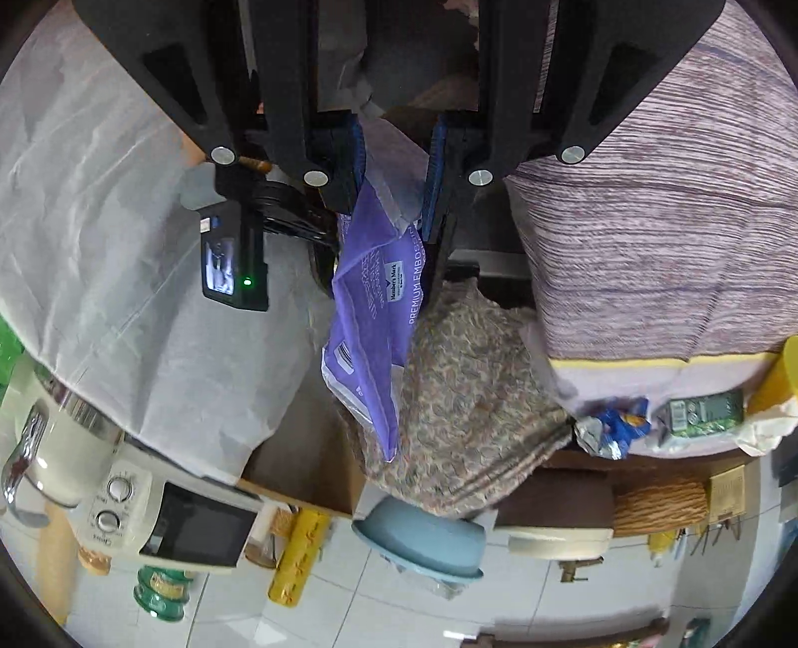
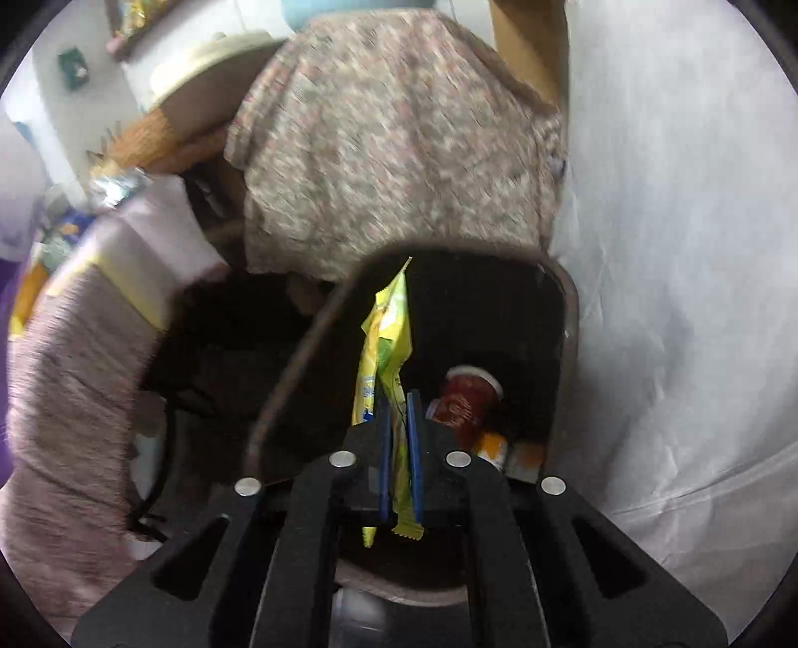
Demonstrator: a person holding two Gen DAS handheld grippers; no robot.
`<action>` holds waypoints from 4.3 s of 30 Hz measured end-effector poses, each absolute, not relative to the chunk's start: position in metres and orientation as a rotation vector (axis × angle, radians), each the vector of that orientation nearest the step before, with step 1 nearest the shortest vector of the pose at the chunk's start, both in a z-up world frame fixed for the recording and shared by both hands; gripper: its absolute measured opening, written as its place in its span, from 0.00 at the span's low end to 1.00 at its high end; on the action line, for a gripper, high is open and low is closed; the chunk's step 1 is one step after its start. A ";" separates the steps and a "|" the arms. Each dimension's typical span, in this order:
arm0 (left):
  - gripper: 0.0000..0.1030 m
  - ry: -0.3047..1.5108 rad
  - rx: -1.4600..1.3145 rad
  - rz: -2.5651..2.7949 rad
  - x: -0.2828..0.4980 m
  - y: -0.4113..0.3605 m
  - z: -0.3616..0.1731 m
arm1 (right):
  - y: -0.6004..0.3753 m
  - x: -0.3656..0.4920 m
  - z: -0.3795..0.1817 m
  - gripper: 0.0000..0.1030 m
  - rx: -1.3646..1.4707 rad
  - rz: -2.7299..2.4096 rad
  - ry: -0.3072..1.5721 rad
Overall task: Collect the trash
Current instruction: 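Carry the yellow chip bag to the trash bin and release it with the right tool, then lower the purple plastic bag into the trash bin and open the left tool, then move both tools back to the table and grasp the blue-silver snack wrapper with the right tool, then grasp the white tissue with the left tool while the right tool holds the wrapper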
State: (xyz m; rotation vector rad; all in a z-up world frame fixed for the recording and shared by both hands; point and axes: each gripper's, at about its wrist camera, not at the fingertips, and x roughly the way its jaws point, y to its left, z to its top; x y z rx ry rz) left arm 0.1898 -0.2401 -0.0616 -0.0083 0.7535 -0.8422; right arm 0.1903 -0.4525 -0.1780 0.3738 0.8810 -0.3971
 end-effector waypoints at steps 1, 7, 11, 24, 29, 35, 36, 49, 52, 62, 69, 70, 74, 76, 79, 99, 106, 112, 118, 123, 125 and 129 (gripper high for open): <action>0.20 0.769 0.002 -0.843 0.192 -0.245 -0.067 | -0.454 0.192 -0.187 0.15 0.374 -0.409 0.903; 0.20 0.811 0.048 -0.843 0.201 -0.263 -0.084 | -0.454 0.187 -0.206 0.50 0.365 -0.430 0.929; 0.20 0.841 0.075 -0.845 0.212 -0.277 -0.093 | -0.452 0.176 -0.196 0.50 0.353 -0.453 0.915; 0.20 0.983 0.184 -0.865 0.250 -0.353 -0.137 | -0.437 0.108 -0.136 0.61 0.289 -0.508 0.771; 0.24 1.016 0.210 -0.862 0.260 -0.368 -0.147 | -0.436 0.084 -0.110 0.69 0.307 -0.519 0.692; 0.62 1.034 0.186 -0.865 0.261 -0.373 -0.151 | -0.426 0.073 -0.081 0.72 0.286 -0.509 0.609; 0.62 1.039 0.175 -0.865 0.260 -0.371 -0.151 | -0.424 0.071 -0.075 0.73 0.281 -0.512 0.592; 0.73 0.912 0.072 -0.931 0.213 -0.323 -0.101 | -0.401 0.046 0.002 0.91 0.248 -0.515 0.345; 0.77 0.852 0.050 -0.950 0.201 -0.303 -0.081 | -0.397 0.048 0.009 0.92 0.252 -0.493 0.341; 0.79 0.729 0.024 -0.848 0.198 -0.222 -0.027 | -0.380 0.089 0.010 0.94 0.302 -0.340 0.392; 0.80 0.669 0.080 -0.655 0.222 -0.157 -0.014 | -0.334 0.142 -0.003 0.94 0.249 -0.173 0.492; 0.81 0.667 0.080 -0.627 0.226 -0.147 -0.015 | -0.326 0.152 -0.006 0.94 0.244 -0.138 0.514; 0.81 0.659 0.106 -0.508 0.241 -0.104 -0.021 | -0.300 0.187 -0.018 0.94 0.238 -0.031 0.595; 0.81 0.667 0.119 -0.456 0.249 -0.084 -0.025 | -0.288 0.201 -0.022 0.94 0.235 0.008 0.617; 0.81 0.670 0.142 -0.403 0.262 -0.063 -0.028 | -0.271 0.225 -0.028 0.94 0.208 0.047 0.650; 0.81 0.641 0.230 -0.317 0.332 -0.029 -0.018 | -0.277 0.437 -0.045 0.94 0.270 0.005 0.781; 0.81 0.661 0.216 -0.316 0.345 -0.024 -0.021 | -0.263 0.493 -0.060 0.94 0.209 -0.078 0.898; 0.81 0.678 0.230 -0.311 0.365 -0.025 -0.017 | -0.259 0.508 -0.075 0.72 0.158 -0.105 0.963; 0.81 0.716 0.258 -0.317 0.401 -0.036 -0.010 | -0.257 0.498 -0.069 0.37 0.083 -0.097 0.909; 0.81 0.756 0.299 -0.313 0.435 -0.055 -0.006 | -0.255 0.481 -0.057 0.31 0.031 -0.068 0.851; 0.81 0.770 0.352 -0.305 0.444 -0.066 -0.009 | -0.255 0.471 -0.052 0.31 0.022 -0.052 0.830; 0.81 0.784 0.484 -0.263 0.456 -0.087 -0.020 | -0.257 0.455 -0.047 0.31 0.020 -0.021 0.811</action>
